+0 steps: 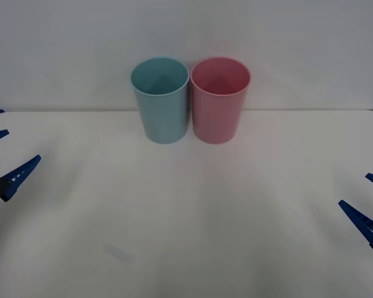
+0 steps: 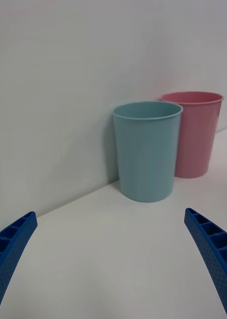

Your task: Grasp the object on the table and drop it into the matching bin: aluminum can to the light blue bin, PET bottle to the pink bin.

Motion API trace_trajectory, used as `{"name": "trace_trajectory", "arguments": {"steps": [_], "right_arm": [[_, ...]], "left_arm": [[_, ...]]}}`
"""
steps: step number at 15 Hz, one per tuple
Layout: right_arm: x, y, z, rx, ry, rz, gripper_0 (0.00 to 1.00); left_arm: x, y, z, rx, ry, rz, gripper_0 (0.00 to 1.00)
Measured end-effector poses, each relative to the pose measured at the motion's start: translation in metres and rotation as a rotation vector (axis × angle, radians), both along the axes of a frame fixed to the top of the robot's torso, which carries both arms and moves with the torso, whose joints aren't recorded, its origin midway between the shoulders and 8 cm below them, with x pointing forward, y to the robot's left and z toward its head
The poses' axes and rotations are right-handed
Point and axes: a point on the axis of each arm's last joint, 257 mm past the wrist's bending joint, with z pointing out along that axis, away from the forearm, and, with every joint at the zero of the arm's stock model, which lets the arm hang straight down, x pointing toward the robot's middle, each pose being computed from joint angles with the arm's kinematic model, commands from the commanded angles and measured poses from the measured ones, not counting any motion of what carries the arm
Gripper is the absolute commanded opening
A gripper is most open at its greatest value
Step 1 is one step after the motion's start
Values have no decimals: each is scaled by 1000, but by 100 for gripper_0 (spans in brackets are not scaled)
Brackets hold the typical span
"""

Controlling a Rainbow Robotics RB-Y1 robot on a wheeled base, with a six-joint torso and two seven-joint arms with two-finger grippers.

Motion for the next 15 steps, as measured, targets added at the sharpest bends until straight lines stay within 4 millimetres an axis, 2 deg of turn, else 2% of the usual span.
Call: {"name": "trace_trajectory", "arguments": {"steps": [4, 9, 15], "right_arm": [[0, 0, 0, 0, 0, 0, 100], [0, 0, 0, 0, 0, 0, 100], [0, 0, 0, 0, 0, 0, 100]], "left_arm": [[-30, 12, -8, -15, 21, -11, 100], [-57, 16, -9, -22, 39, -21, 100], [-65, 19, -11, -29, 61, -23, 100]]}}
